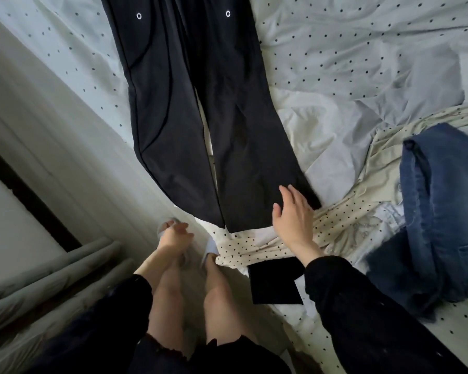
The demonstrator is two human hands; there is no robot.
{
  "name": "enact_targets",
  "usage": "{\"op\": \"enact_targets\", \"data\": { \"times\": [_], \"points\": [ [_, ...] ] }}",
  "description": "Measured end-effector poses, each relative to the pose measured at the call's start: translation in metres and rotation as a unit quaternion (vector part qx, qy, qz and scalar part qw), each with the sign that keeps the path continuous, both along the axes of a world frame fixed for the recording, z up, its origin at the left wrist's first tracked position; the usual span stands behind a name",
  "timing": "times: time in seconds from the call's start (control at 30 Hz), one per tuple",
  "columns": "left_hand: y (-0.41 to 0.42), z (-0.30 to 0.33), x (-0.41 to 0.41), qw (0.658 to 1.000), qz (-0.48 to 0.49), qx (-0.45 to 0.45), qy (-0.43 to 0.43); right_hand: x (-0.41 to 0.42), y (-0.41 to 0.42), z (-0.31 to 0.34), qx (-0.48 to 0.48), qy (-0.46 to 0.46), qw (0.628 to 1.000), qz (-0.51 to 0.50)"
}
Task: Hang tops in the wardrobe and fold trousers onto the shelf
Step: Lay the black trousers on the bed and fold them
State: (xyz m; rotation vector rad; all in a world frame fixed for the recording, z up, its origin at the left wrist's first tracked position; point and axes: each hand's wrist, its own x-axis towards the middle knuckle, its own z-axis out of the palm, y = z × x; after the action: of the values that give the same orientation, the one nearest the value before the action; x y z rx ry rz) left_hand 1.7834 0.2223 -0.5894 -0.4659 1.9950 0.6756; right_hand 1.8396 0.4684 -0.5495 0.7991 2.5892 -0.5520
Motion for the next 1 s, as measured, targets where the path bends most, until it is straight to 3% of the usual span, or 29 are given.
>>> {"op": "enact_targets", "data": {
  "times": [0.2,0.33,0.43,0.53,0.63,0.73,0.83,0.93,1.0],
  "points": [
    [-0.034,-0.017,-0.069,0.989,0.103,-0.003,0.105,-0.038,-0.052,-0.016,-0.063,0.007,0.981,0.183],
    [-0.028,-0.027,-0.121,0.959,0.189,0.083,0.195,-0.053,-0.076,-0.036,-0.071,-0.004,0.973,0.219],
    [-0.021,-0.031,-0.141,0.942,0.241,0.129,0.195,-0.053,-0.078,-0.052,-0.069,-0.016,0.974,0.213],
    [-0.033,-0.032,-0.128,0.964,0.195,0.081,0.165,-0.053,-0.078,-0.053,-0.079,-0.018,0.977,0.196],
    [-0.049,-0.019,-0.091,0.987,0.063,0.006,0.144,-0.051,-0.085,-0.040,-0.090,-0.002,0.986,0.137],
    [-0.053,0.005,-0.069,0.985,-0.033,-0.064,0.154,-0.045,-0.095,-0.026,-0.099,0.014,0.989,0.107],
    [-0.041,0.026,-0.070,0.992,0.044,0.036,0.109,-0.029,-0.108,-0.010,-0.144,0.039,0.985,0.091],
    [-0.020,0.051,-0.079,0.967,0.178,0.184,0.006,-0.011,-0.124,0.014,-0.188,0.109,0.975,0.035],
    [-0.005,0.061,-0.086,0.960,0.177,0.215,-0.016,0.002,-0.131,0.027,-0.217,0.098,0.971,-0.003]
  ]
}}
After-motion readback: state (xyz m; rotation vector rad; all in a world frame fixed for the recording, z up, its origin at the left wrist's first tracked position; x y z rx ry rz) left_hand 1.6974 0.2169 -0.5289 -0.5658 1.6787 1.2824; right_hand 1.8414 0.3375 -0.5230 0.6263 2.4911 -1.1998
